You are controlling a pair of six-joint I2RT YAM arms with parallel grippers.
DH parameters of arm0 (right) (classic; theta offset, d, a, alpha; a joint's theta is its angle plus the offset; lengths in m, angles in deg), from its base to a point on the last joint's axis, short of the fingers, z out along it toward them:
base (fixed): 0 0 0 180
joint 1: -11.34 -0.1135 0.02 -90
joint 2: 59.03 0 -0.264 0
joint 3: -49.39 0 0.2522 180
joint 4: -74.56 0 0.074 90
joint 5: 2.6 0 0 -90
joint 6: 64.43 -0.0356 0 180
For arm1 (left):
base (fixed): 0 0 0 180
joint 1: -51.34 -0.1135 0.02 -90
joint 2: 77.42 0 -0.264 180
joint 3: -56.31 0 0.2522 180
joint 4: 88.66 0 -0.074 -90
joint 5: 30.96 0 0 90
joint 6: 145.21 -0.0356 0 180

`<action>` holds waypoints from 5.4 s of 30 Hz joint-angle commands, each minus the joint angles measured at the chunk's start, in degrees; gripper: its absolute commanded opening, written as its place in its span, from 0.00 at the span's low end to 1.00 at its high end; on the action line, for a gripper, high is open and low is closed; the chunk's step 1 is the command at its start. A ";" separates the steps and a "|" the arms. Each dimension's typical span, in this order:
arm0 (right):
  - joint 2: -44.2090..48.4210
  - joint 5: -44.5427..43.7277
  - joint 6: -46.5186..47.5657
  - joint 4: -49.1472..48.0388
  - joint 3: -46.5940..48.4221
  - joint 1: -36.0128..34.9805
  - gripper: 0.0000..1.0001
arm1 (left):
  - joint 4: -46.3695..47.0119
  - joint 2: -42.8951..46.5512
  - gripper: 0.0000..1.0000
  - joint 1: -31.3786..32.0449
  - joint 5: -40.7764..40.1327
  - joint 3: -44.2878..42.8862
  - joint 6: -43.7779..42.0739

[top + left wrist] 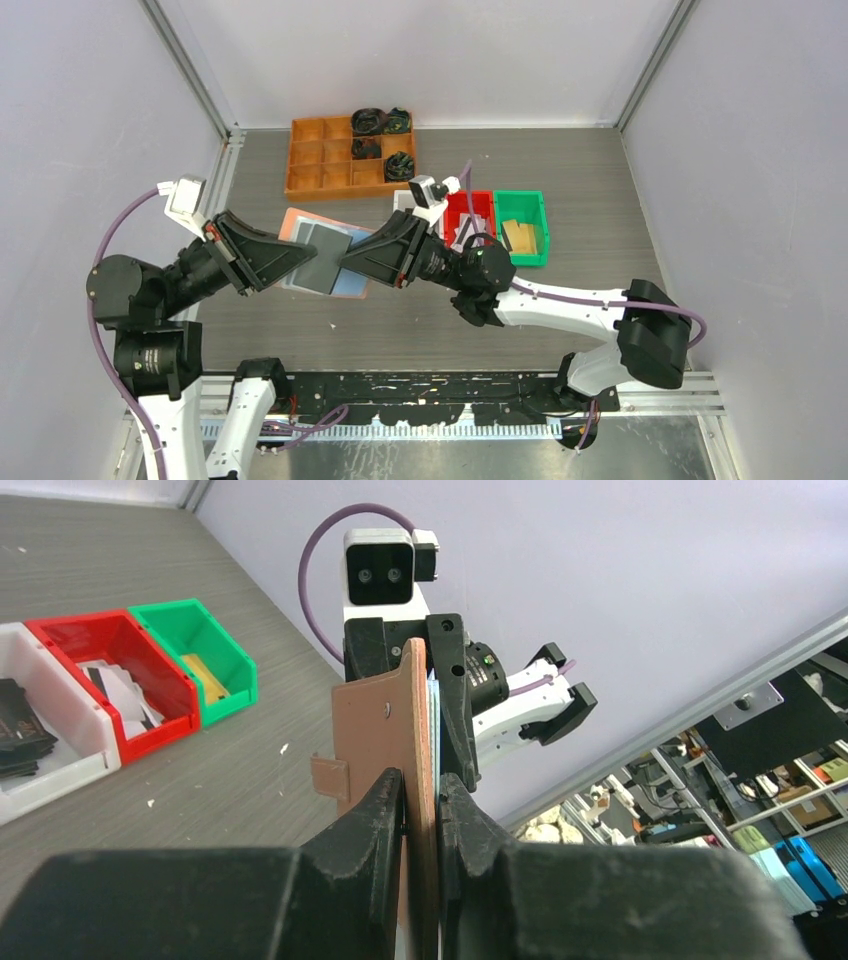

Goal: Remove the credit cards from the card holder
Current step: Remove the credit card from the card holder, then place the credit card in the storage box.

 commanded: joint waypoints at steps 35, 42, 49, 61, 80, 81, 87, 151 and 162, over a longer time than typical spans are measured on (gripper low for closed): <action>0.73 1.29 -2.80 -11.17 -1.66 -0.85 0.13 | 5.53 -0.24 0.01 -0.10 0.69 0.34 7.14; 2.55 1.96 -2.87 -11.17 -2.36 -0.85 0.12 | 4.38 -0.22 0.00 -0.07 0.05 0.42 6.30; 3.08 2.35 -3.01 -11.19 -2.64 -0.92 0.21 | 4.38 -0.59 0.00 -0.04 -0.36 0.00 6.39; 1.54 2.76 -3.44 -11.18 -0.69 -0.91 0.06 | 3.58 -0.37 0.00 -0.05 -0.02 -0.71 5.37; 5.19 -0.34 -1.29 -8.22 -5.89 -0.58 0.01 | 2.67 -1.45 0.00 -0.10 -0.86 -2.55 4.23; 4.89 0.01 -1.69 -8.11 -5.37 -0.57 0.07 | 2.68 -1.38 0.00 -0.10 -0.94 -2.51 4.15; 2.10 1.69 -4.16 -10.10 -2.73 -0.66 0.36 | 2.60 -1.32 0.00 -0.09 -0.89 -2.20 3.89; -32.67 -8.20 38.94 96.72 42.80 31.04 0.01 | -9.00 -1.33 0.00 -0.08 -1.12 -9.70 -14.42; -40.25 -9.53 37.84 96.58 45.47 30.94 0.04 | -7.67 -1.03 0.00 -0.06 -0.96 -9.25 -13.41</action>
